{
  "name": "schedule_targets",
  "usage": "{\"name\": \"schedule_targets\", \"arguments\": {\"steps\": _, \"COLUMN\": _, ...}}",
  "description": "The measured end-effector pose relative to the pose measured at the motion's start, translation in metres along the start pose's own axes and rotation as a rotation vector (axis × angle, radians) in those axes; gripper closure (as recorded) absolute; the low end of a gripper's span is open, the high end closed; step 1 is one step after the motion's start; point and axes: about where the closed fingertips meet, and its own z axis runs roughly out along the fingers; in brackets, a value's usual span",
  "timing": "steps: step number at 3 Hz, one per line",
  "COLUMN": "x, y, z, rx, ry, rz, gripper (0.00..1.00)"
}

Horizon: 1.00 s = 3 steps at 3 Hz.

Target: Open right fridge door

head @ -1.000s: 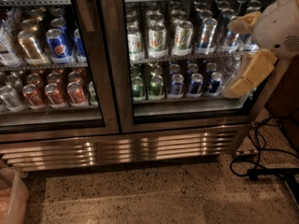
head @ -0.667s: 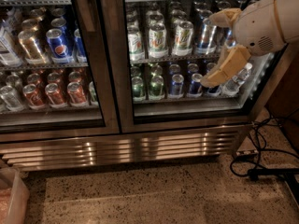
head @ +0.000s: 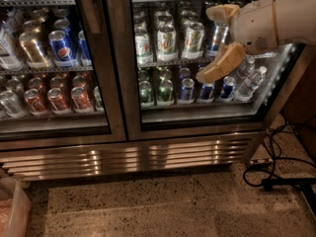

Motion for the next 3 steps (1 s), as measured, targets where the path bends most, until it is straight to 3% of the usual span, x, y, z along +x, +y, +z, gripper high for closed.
{"name": "schedule_targets", "arguments": {"steps": 1, "x": 0.0, "y": 0.0, "z": 0.0, "rx": 0.0, "ry": 0.0, "rz": 0.0, "gripper": 0.0}}
{"name": "schedule_targets", "arguments": {"steps": 2, "x": -0.003, "y": -0.014, "z": 0.023, "rx": -0.014, "ry": -0.083, "rz": -0.042, "gripper": 0.0}}
{"name": "schedule_targets", "arguments": {"steps": 3, "x": -0.009, "y": -0.031, "z": 0.038, "rx": -0.028, "ry": -0.17, "rz": -0.081, "gripper": 0.17}}
